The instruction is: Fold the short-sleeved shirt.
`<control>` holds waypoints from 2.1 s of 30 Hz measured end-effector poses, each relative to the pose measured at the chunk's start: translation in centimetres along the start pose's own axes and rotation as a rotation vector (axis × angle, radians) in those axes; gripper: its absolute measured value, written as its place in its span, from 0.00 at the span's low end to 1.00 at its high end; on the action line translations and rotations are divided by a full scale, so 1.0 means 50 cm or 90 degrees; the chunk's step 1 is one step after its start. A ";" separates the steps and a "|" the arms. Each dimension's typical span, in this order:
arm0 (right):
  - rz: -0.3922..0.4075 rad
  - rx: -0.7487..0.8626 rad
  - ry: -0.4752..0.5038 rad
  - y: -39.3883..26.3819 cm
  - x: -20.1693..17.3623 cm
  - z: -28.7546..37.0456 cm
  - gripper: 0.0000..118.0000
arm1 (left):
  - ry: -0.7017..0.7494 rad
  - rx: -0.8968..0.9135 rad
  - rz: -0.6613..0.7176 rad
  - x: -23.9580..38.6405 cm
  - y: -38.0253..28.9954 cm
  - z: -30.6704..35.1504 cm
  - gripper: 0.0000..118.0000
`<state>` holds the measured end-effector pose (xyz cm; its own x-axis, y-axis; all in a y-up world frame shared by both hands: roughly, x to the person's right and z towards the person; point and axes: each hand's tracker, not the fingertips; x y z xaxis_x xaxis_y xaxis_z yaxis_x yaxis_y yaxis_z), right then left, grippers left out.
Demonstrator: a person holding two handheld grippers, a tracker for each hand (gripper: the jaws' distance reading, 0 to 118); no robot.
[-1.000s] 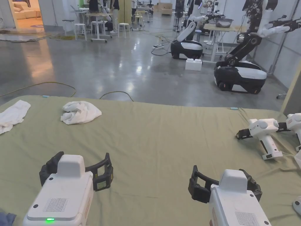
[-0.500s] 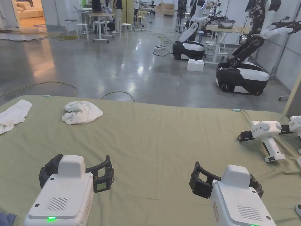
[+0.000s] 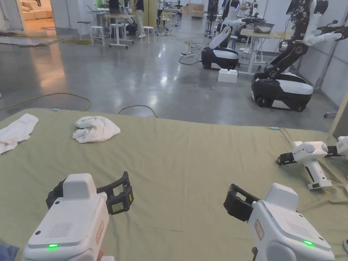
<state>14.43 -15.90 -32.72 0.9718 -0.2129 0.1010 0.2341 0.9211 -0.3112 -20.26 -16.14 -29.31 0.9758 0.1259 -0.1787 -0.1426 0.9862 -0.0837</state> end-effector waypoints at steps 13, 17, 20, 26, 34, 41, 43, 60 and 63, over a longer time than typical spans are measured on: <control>0.036 -0.010 -0.023 -0.004 -0.012 -0.006 0.96 | -0.001 0.024 -0.030 -0.004 -0.015 0.001 0.97; 0.045 -0.008 -0.027 -0.004 -0.015 -0.007 0.96 | 0.006 0.019 -0.068 -0.001 -0.021 0.001 0.97; 0.044 -0.011 -0.025 -0.003 -0.015 -0.010 0.96 | 0.005 0.018 -0.083 0.000 -0.024 0.003 0.97; 0.047 -0.010 -0.032 -0.004 -0.014 -0.014 0.96 | 0.005 0.013 -0.105 0.000 -0.029 0.004 0.97; 0.059 0.015 -0.019 -0.010 -0.012 -0.014 0.96 | 0.015 0.006 -0.119 -0.005 -0.035 0.001 0.97; 0.090 0.057 -0.008 -0.019 -0.010 -0.017 0.96 | 0.021 0.011 -0.118 -0.012 -0.031 -0.005 0.97; 0.113 0.072 -0.021 -0.026 -0.014 -0.021 0.96 | 0.021 0.013 -0.119 -0.013 -0.028 -0.006 0.97; 0.130 0.111 0.015 -0.034 -0.006 -0.035 0.96 | 0.015 0.020 -0.132 -0.010 -0.027 -0.026 0.97; 0.158 0.115 0.021 -0.036 -0.010 -0.031 0.97 | 0.015 0.022 -0.134 -0.009 -0.028 -0.026 0.97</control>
